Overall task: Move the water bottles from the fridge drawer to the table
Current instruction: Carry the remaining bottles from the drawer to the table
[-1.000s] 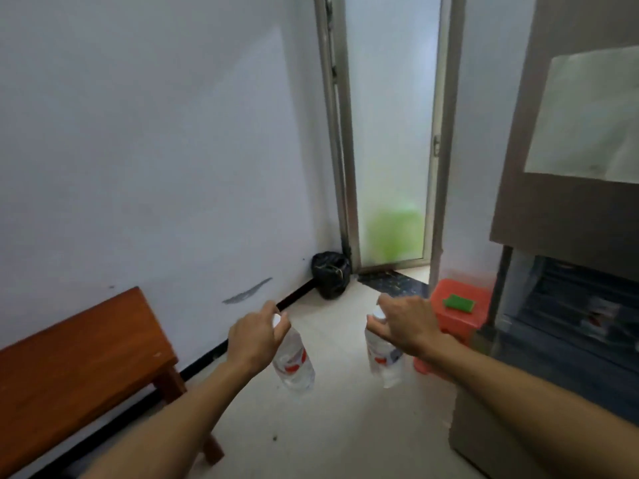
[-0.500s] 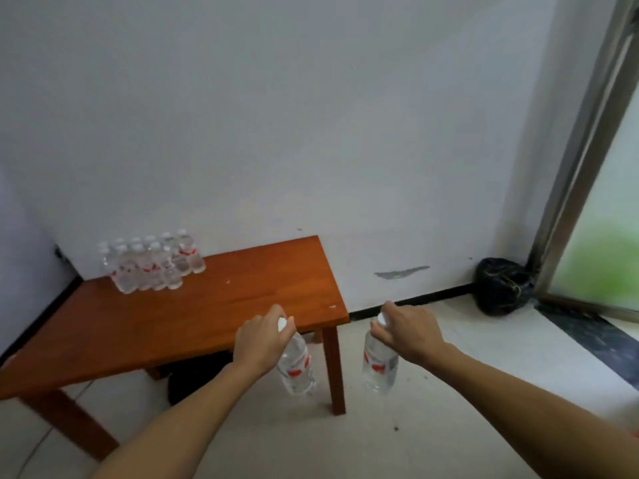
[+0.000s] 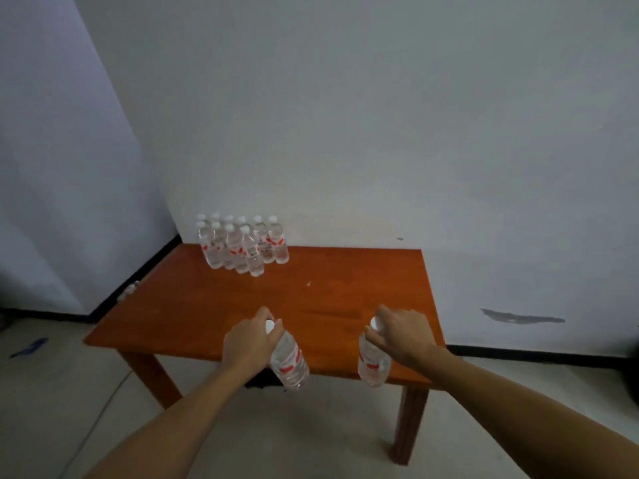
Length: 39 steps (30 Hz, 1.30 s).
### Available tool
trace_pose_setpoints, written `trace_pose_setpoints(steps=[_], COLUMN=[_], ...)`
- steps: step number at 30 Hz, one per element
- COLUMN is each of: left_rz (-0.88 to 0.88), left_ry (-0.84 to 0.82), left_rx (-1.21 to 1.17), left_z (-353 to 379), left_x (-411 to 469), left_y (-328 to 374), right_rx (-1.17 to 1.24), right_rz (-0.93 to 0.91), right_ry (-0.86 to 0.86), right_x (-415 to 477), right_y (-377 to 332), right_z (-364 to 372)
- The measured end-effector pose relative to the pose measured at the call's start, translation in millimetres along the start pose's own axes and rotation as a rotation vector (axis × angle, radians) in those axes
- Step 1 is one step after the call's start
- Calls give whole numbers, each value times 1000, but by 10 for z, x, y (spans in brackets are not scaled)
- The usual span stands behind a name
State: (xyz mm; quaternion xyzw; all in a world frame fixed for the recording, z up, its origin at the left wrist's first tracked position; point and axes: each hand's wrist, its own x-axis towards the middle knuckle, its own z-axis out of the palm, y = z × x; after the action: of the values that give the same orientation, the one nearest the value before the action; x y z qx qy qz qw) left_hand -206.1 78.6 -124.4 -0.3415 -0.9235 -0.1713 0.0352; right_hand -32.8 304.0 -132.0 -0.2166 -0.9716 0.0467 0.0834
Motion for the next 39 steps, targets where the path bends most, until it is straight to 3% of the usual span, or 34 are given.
trace_pose_setpoints(steps=[7, 15, 23, 32, 39], left_rz=[-54, 154, 277, 421, 537], left_ry=[-15, -88, -119, -301, -283], left_rx=[-20, -13, -11, 80, 141], left_z=[139, 272, 443, 961, 1152], left_x=[952, 2386, 3679, 4862, 5384], left_y=[-742, -1387, -1620, -1692, -1831], right_rx=[-52, -40, 28, 117, 159], right_rz=[-8, 115, 174, 159, 110], right_ry=[-40, -14, 68, -3, -54], right_x=[1196, 2532, 3622, 4922, 5719], right_y=[-325, -723, -701, -403, -430], right_z=[410, 780, 946, 1477, 1807])
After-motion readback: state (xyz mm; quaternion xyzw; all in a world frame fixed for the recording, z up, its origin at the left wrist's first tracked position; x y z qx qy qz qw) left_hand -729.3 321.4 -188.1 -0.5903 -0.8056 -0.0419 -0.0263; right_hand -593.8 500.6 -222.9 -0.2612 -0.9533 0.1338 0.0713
